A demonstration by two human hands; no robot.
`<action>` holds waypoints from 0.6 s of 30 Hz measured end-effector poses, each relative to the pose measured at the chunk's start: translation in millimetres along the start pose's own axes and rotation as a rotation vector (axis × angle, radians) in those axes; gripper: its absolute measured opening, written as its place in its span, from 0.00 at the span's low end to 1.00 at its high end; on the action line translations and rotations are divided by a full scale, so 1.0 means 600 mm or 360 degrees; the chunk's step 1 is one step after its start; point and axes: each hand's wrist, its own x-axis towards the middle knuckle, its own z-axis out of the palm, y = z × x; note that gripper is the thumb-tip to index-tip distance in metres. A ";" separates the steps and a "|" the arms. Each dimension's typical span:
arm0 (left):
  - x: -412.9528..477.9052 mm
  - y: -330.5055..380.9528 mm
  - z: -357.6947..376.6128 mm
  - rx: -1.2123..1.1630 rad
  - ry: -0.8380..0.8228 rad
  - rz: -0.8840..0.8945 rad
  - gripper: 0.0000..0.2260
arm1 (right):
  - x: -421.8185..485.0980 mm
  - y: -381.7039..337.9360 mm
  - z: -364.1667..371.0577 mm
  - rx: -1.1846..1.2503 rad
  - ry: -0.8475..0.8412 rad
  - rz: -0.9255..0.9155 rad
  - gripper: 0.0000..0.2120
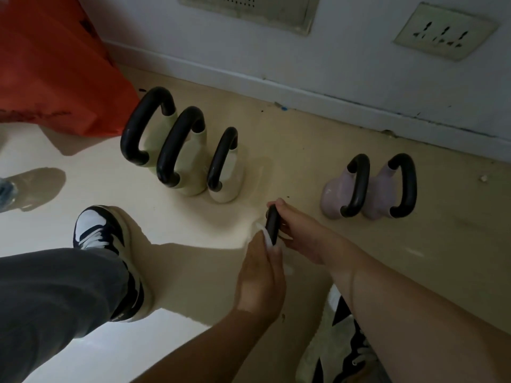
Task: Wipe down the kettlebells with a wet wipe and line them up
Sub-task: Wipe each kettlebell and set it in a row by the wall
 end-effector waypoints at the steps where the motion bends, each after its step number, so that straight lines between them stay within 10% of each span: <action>1: -0.003 -0.010 0.000 0.0021 0.0022 0.0057 0.14 | 0.004 -0.001 0.004 -0.0030 0.0021 -0.0004 0.23; 9: 0.093 0.047 -0.014 -0.0235 -0.0078 -0.0467 0.19 | -0.010 -0.018 0.008 -0.0158 0.0091 -0.0121 0.16; 18: 0.071 -0.001 -0.091 0.0373 0.0271 -0.0108 0.19 | -0.028 -0.031 0.000 -0.0290 0.0040 -0.0097 0.15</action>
